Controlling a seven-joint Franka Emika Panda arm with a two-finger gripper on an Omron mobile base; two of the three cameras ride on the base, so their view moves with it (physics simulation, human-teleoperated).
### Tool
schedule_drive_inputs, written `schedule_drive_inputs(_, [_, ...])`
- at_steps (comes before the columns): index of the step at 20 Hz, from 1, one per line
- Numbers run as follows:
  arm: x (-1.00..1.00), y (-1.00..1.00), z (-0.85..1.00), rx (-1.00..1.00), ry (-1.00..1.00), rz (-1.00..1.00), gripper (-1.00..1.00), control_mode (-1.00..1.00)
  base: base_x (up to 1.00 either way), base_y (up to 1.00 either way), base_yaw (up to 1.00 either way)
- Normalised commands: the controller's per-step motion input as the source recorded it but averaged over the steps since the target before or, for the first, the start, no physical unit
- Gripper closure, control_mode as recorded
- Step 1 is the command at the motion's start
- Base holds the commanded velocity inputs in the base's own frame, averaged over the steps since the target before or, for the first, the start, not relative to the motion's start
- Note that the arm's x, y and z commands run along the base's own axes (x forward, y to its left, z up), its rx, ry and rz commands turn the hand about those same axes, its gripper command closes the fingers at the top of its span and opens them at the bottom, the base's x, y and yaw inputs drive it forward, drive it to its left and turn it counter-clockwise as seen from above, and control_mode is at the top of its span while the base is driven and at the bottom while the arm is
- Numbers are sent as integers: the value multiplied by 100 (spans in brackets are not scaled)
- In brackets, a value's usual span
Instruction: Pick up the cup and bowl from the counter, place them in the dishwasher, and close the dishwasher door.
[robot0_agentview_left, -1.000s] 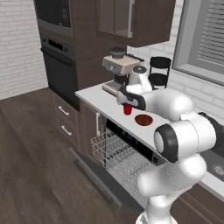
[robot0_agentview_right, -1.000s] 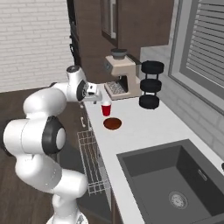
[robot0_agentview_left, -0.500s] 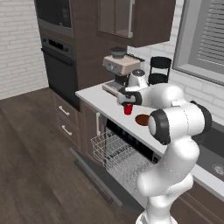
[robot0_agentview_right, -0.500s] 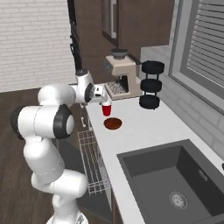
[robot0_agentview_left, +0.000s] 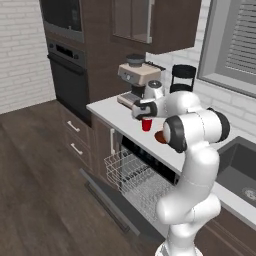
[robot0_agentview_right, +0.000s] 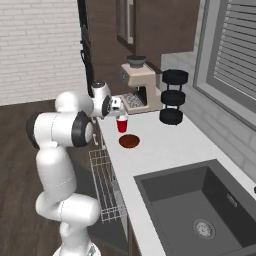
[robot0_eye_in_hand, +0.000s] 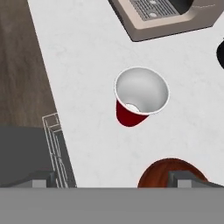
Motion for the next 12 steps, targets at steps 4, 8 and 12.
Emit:
schedule_drive_inputs(4, [54,-2,-10,0,0,1,-100,-100,0,0,0])
schedule_drive_inputs(8, [49,0,-29,0,0,0,-100,-100,0,0,0])
schedule_drive_inputs(12, [47,0,-31,0,0,0,-100,-100,0,0,0])
